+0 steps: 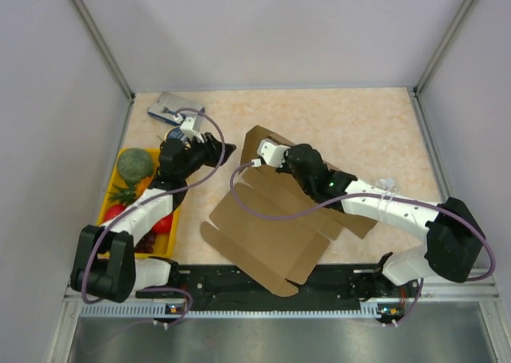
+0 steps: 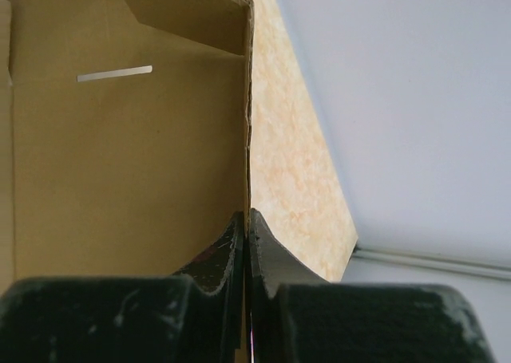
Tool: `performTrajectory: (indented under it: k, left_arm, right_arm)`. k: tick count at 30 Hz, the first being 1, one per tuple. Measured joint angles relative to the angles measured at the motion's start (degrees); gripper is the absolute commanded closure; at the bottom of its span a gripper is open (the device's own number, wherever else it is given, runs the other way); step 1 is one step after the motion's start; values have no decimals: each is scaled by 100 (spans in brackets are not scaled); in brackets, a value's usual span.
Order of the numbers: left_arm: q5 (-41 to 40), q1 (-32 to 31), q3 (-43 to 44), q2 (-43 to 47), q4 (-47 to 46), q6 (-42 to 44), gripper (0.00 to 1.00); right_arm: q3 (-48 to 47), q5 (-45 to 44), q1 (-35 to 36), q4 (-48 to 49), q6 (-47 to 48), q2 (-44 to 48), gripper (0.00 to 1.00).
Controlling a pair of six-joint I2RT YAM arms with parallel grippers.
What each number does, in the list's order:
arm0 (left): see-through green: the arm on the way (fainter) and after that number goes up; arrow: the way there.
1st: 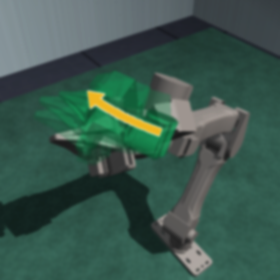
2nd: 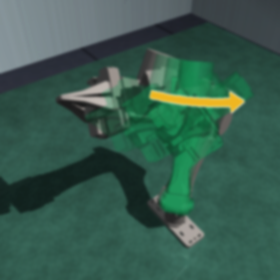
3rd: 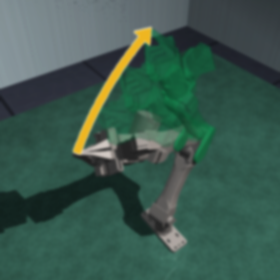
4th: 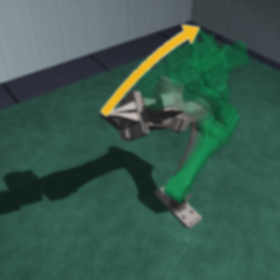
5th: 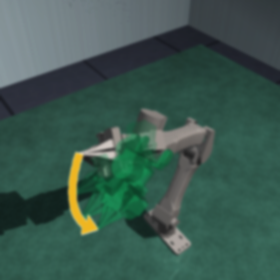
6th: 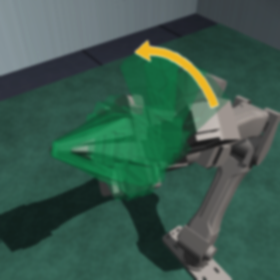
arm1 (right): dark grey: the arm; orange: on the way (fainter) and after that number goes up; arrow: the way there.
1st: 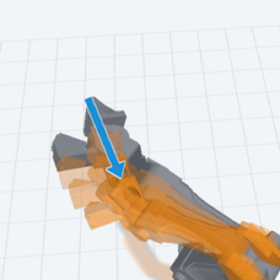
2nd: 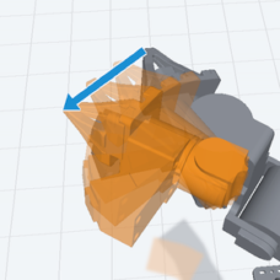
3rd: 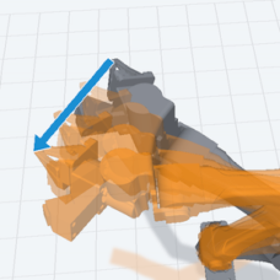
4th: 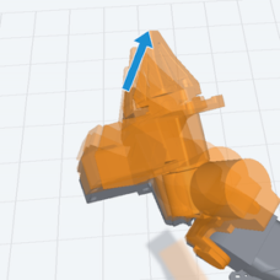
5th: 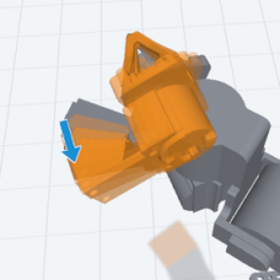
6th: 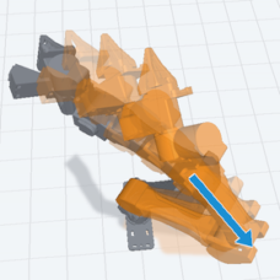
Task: Fold the paper box
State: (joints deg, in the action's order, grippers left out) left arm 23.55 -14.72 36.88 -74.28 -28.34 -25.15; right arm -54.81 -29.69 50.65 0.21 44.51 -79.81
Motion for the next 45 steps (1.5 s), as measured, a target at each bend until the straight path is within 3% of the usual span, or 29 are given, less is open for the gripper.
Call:
performTrajectory:
  k: [2,8,12,17,19,24,34,39,42,43,45]
  left_arm:
    - [208,109,-4,291,33,-114,73]
    - [868,-11,52,852,50,229,60]
    - [1231,-105,345,516,44,446,61]
    - [997,-608,933,-98,365,1075,51]
    - [901,-767,1036,-179,476,1263,51]
    - [503,-907,1261,-256,769,1792,60]
    - [46,-1139,1467,-507,1215,2483,65]
    - [-393,-1320,1506,-514,1360,2706,100]
    - [-728,-1488,1580,-533,1360,2776,100]
    - [-909,-1556,1596,-553,1340,2804,100]
    - [-1158,-1646,1596,-601,1281,2824,100]
  right_arm:
    - [-4,168,-50,55,109,0,100]
    - [-94,925,-304,-162,249,2,100]
    - [-310,1379,-446,-400,243,2,100]
    - [-468,1733,-531,-546,240,2,100]
    - [-498,1814,-551,-603,240,2,100]
    - [-531,1952,-560,-693,240,2,100]
    - [-535,2039,-592,-719,240,2,100]
    - [-549,2035,-612,-758,199,2,100]
    - [-568,2004,-621,-730,66,4,78]
    - [-568,1971,-621,-695,22,7,62]
    - [-568,1851,-623,-682,-177,13,46]
